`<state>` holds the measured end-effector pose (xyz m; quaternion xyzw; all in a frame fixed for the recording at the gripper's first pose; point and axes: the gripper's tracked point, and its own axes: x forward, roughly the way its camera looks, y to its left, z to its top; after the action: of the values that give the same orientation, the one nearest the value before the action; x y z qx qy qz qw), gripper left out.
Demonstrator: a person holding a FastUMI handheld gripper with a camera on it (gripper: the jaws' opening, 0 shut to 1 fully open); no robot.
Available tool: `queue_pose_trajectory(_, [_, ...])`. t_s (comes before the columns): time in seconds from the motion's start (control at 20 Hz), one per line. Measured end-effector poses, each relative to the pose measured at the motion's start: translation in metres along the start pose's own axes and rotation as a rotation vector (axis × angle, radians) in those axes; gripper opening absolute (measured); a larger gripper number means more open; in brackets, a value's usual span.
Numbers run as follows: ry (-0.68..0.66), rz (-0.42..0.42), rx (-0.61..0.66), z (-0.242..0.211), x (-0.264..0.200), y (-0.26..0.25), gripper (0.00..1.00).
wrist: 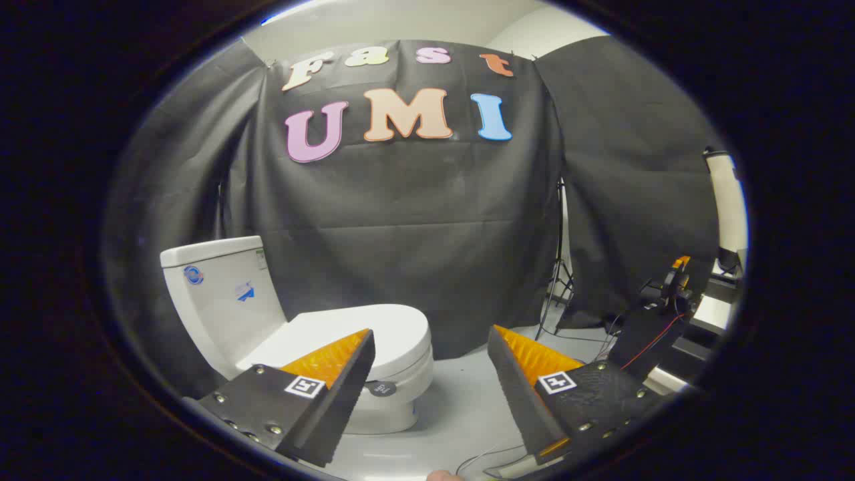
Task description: Open the toilet lid.
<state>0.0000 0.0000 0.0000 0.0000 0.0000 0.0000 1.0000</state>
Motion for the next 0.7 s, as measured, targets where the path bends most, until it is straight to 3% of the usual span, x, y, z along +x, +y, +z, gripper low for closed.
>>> queue_pose_trajectory(0.7, [0.036,0.036,-0.046,-0.006,0.015,0.019,1.00])
